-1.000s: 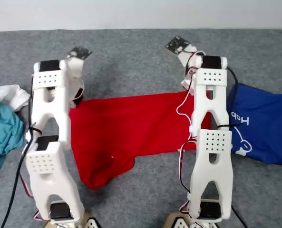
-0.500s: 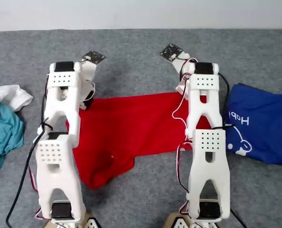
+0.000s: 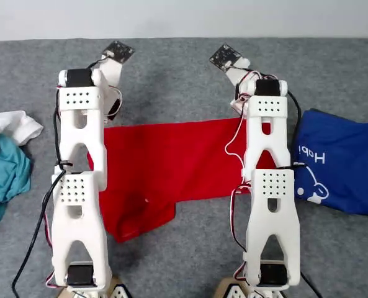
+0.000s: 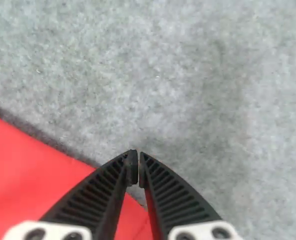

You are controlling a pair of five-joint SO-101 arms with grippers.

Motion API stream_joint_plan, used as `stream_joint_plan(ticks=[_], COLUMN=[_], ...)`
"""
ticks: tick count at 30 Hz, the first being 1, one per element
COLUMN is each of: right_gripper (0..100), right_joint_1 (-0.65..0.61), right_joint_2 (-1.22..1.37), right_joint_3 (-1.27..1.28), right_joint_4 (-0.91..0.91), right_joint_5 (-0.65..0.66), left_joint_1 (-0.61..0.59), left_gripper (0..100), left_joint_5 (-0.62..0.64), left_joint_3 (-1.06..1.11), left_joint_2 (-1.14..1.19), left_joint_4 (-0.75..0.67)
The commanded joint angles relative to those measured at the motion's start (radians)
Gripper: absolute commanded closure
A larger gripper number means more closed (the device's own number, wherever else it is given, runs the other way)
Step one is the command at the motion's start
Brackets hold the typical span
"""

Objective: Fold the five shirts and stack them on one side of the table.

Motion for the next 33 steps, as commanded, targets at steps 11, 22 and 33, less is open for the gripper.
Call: stream_joint_plan(ticks=[11, 22, 33], right_gripper=[97.7, 97.8, 97.7], right_joint_1=[-0.008, -0.007, -0.044], right_joint_2=[-0.035, 0.097, -0.012], right_joint_3=[-0.163, -0.166, -0.17], right_joint_4=[0.338, 0.056, 0.148], right_joint_5=[0.003, 0.008, -0.104], left_joint_1=[0.049, 0.018, 0.025], left_gripper=[100, 100, 100], left_joint_5=[-0.005, -0.005, 0.023], left_joint_3=[0.295, 0.371, 0.372], left_joint_2=[-0.222, -0.11, -0.284], left_joint_4=[0.026, -0.068, 0.011])
